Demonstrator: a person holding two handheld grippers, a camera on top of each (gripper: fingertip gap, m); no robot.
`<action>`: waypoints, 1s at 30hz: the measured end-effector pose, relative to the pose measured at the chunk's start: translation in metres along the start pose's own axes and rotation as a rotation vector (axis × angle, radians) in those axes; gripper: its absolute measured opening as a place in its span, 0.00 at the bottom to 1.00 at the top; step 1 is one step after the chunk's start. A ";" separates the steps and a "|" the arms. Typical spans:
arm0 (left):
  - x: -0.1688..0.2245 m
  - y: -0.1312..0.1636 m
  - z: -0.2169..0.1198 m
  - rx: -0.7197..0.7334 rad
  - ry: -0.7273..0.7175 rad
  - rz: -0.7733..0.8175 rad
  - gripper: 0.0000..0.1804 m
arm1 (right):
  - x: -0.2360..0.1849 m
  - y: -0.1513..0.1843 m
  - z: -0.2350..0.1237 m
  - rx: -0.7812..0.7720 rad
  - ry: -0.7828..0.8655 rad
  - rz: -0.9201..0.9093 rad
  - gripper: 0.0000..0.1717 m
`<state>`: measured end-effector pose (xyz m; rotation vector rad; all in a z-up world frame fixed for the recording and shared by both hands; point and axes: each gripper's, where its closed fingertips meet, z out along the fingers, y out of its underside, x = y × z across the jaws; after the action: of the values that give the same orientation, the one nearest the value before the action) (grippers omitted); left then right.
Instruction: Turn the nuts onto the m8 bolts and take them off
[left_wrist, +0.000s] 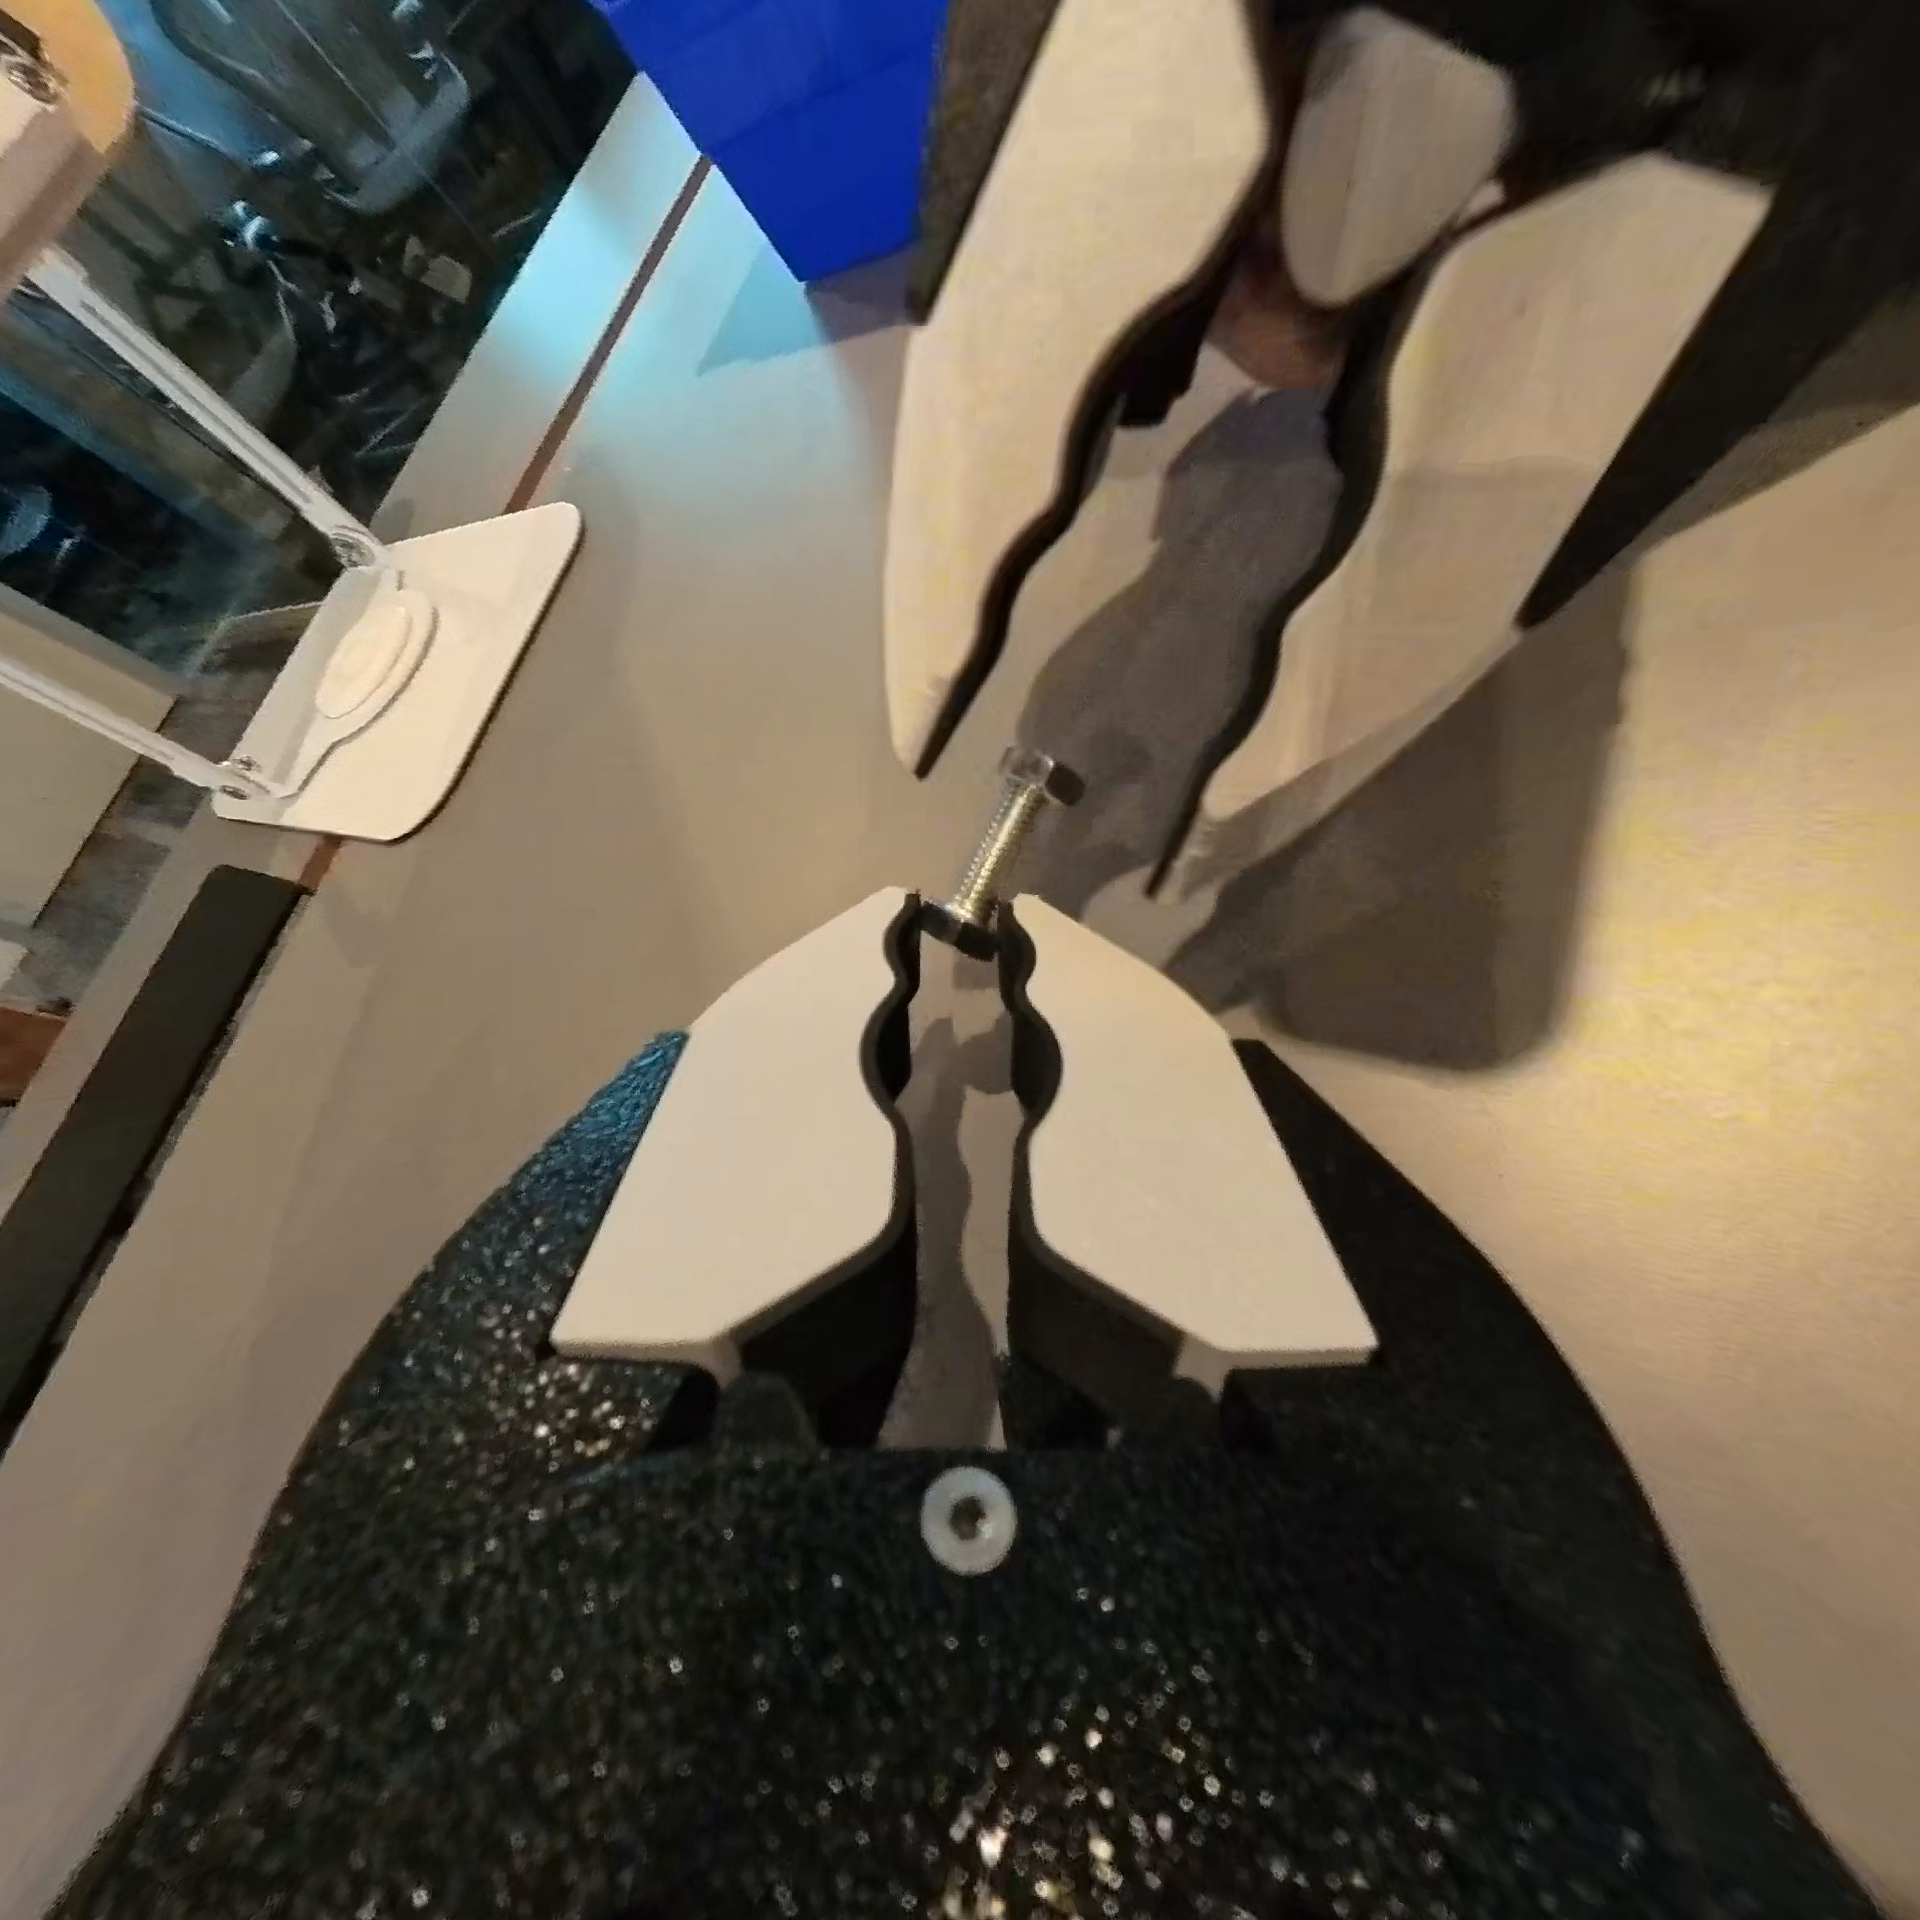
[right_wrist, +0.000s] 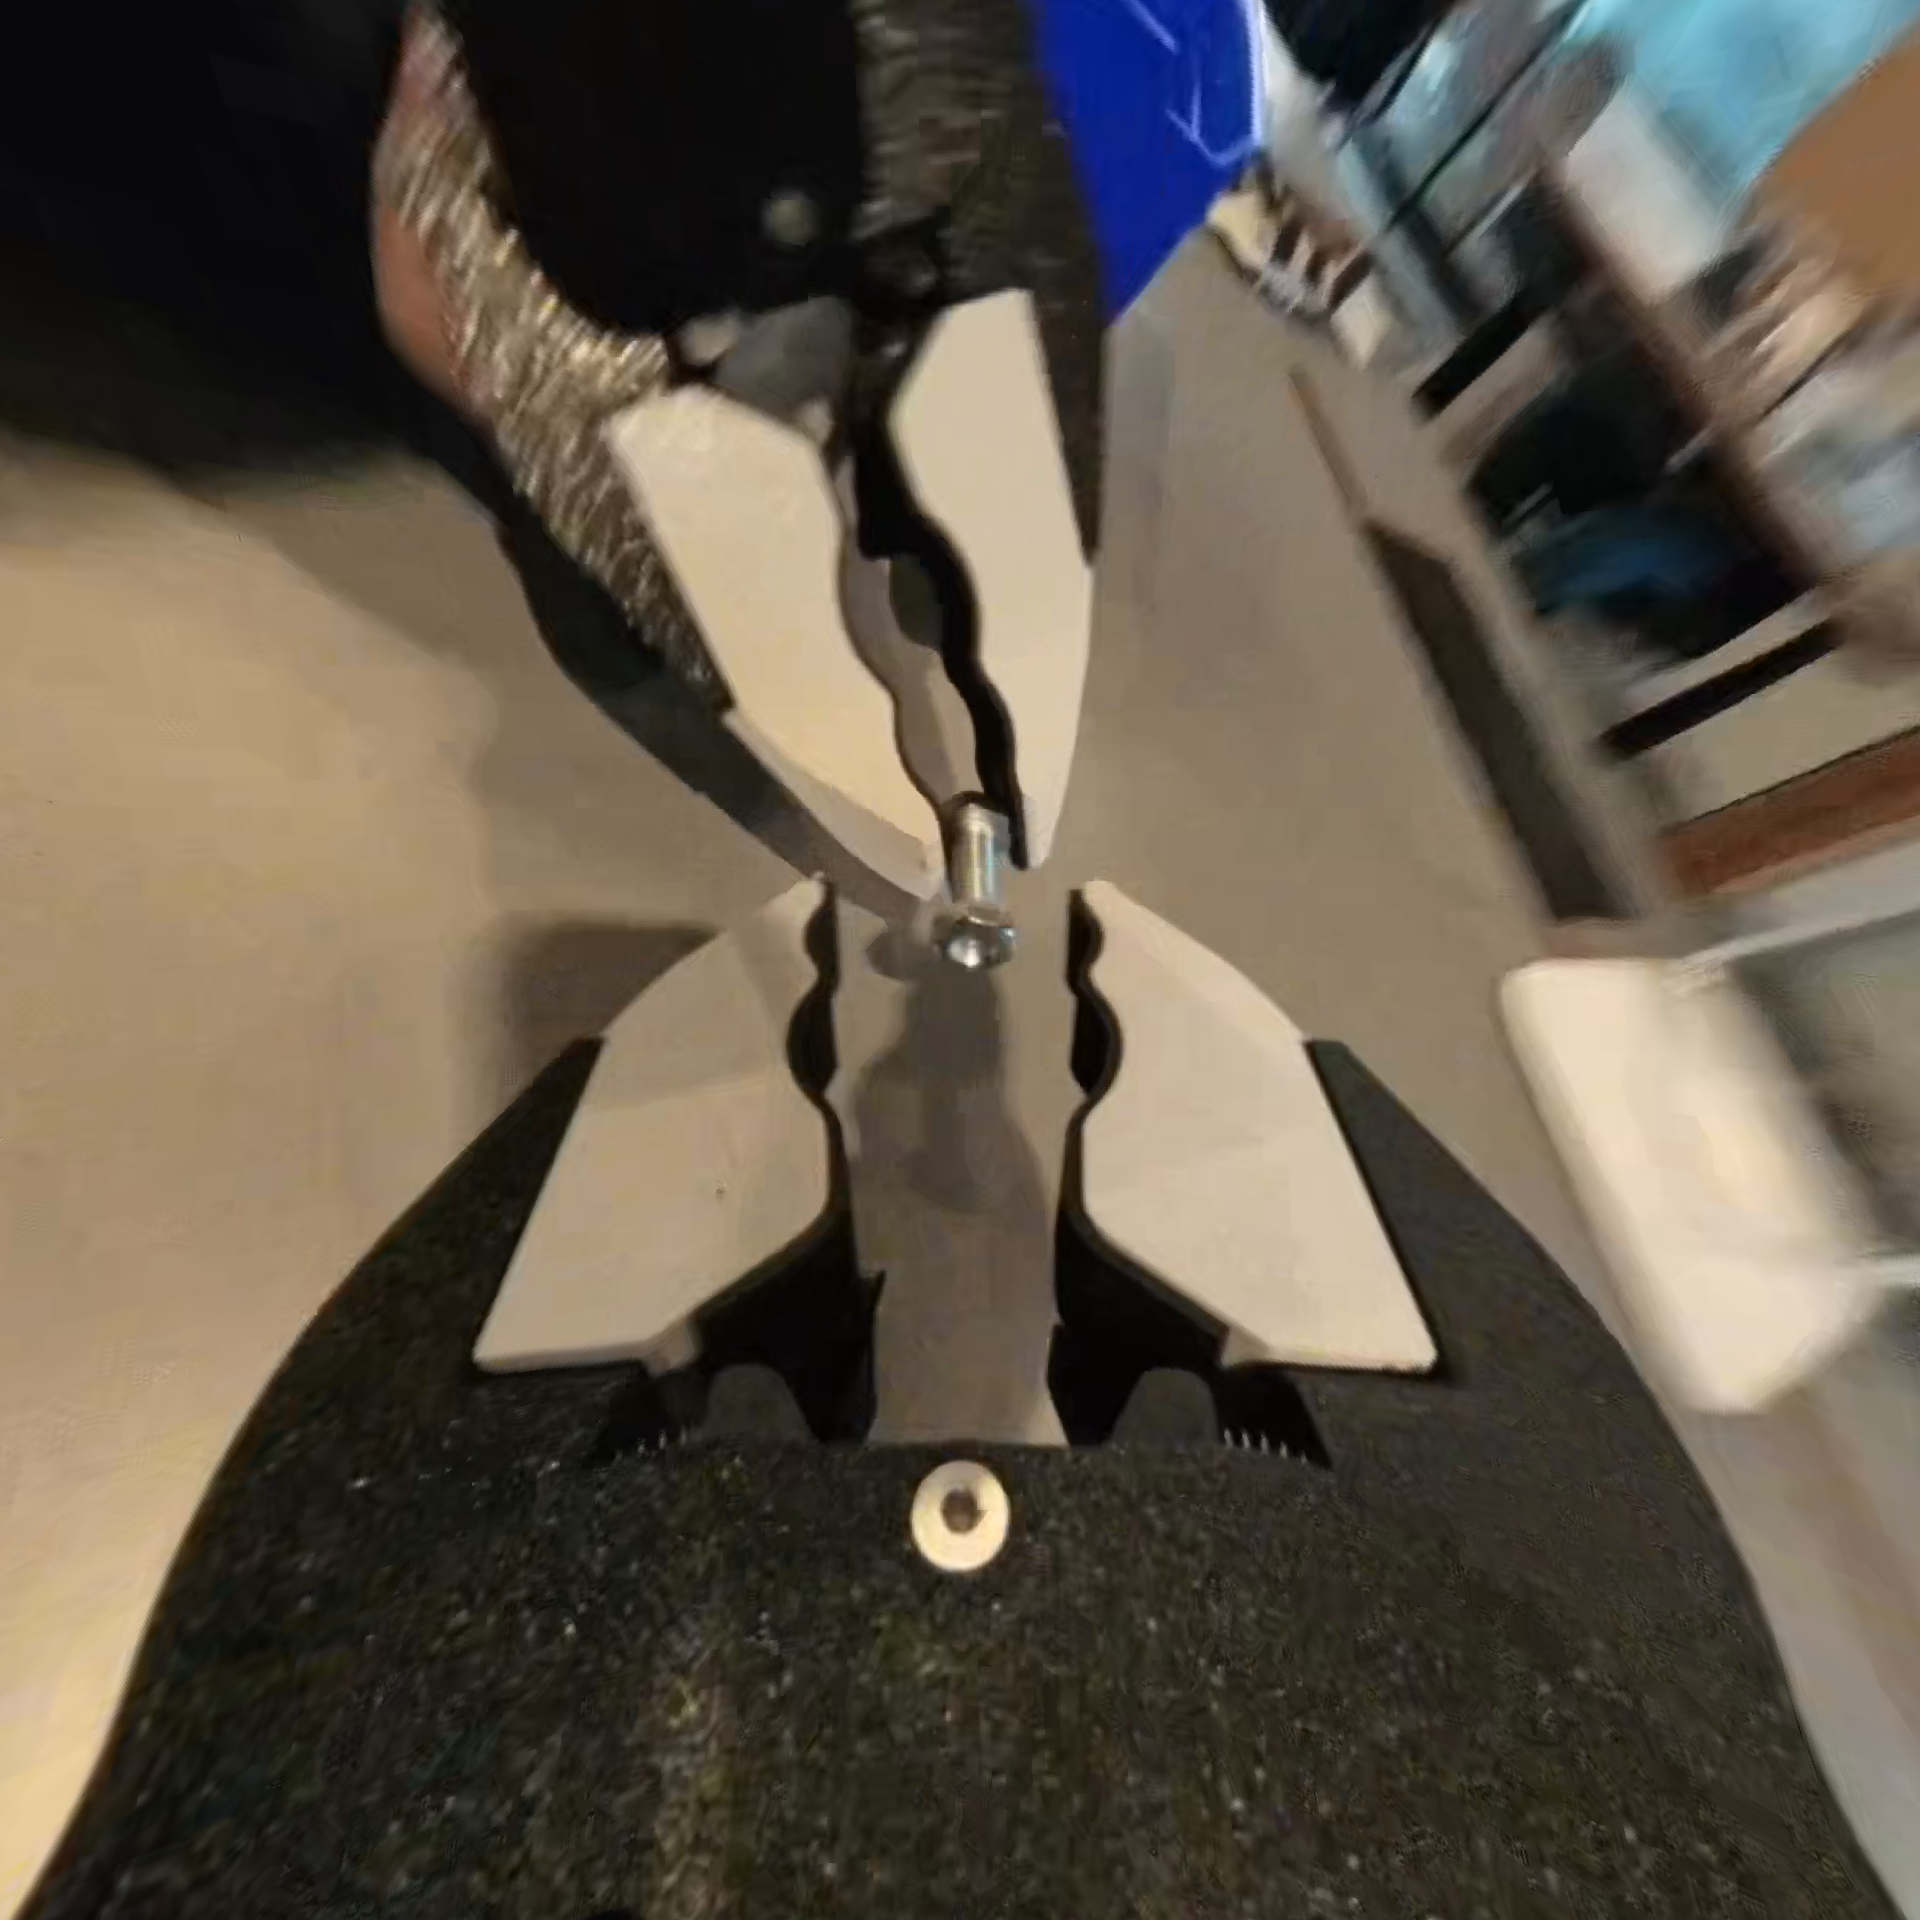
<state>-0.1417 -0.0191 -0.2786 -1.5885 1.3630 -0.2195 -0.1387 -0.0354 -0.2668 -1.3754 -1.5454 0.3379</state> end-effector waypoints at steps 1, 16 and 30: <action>-0.002 -0.001 -0.001 0.007 -0.013 -0.003 0.08 | -0.002 -0.002 0.000 0.014 -0.077 0.163 0.28; -0.004 0.000 0.004 0.006 -0.036 -0.005 0.08 | 0.002 0.000 -0.001 0.050 -0.218 0.581 0.19; -0.013 0.003 0.003 0.029 -0.056 -0.062 0.08 | 0.044 -0.013 -0.040 0.018 0.136 0.184 0.09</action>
<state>-0.1464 -0.0065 -0.2760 -1.6021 1.2640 -0.2296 -0.1081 -0.0170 -0.2178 -1.4989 -1.3057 0.3624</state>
